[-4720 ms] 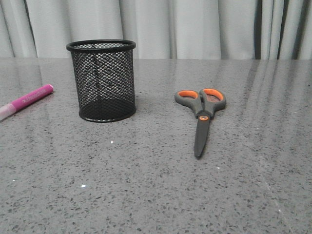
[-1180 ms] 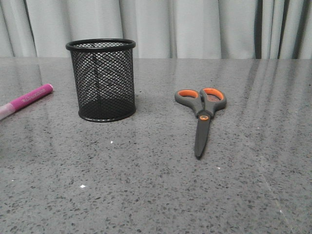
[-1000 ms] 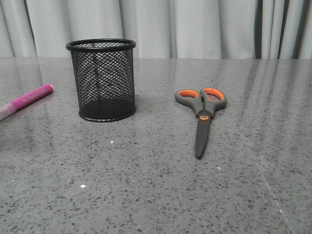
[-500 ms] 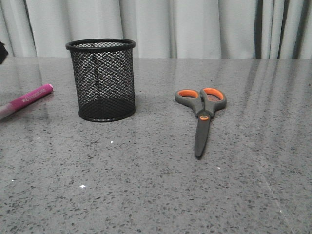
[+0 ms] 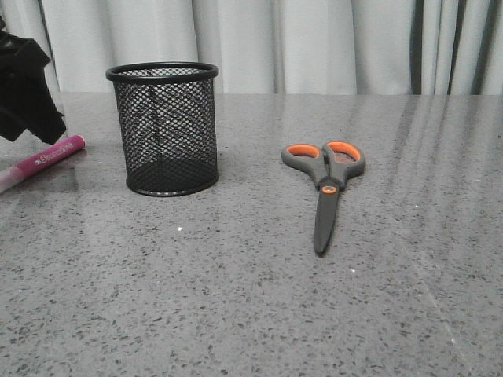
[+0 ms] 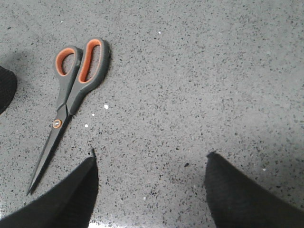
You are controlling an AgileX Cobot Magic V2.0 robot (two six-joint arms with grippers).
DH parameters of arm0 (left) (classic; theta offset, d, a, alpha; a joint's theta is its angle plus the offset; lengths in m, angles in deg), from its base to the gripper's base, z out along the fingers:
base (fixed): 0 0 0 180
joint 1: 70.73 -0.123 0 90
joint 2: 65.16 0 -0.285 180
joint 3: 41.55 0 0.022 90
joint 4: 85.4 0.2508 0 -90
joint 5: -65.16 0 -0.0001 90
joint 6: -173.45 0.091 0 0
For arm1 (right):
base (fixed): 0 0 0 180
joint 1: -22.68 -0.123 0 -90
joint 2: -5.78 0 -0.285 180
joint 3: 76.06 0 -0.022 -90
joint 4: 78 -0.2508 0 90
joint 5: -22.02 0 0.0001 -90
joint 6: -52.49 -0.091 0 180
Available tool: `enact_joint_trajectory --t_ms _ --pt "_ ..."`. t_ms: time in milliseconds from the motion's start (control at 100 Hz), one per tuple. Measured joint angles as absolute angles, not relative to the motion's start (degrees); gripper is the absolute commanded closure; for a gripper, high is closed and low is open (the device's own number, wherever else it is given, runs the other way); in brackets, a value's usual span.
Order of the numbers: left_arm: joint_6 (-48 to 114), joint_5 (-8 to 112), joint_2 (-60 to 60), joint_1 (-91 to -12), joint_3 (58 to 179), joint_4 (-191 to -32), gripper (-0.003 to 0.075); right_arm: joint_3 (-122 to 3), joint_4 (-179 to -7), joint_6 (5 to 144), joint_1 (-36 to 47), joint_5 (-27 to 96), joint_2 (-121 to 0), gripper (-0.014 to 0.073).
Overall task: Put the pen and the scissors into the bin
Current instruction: 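Lower the left gripper over the pink highlighter and close on it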
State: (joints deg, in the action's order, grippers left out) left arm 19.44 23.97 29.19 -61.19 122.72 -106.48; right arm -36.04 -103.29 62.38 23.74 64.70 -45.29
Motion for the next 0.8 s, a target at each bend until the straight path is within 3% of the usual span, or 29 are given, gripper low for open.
enact_joint_trajectory --t_ms 660,730,800 --pt "19.47 26.29 33.74 -61.19 122.72 -106.24 0.0339 -36.04 -103.29 62.49 23.74 64.96 -45.29 0.0161" --pt "19.47 26.29 33.74 -61.19 122.72 -106.24 0.0389 -36.04 -103.29 62.49 23.74 64.96 -45.29 0.0161" --pt "19.47 26.29 33.74 -61.19 122.75 -106.24 0.0491 -36.04 -103.29 62.49 23.74 64.96 -45.29 0.0161"
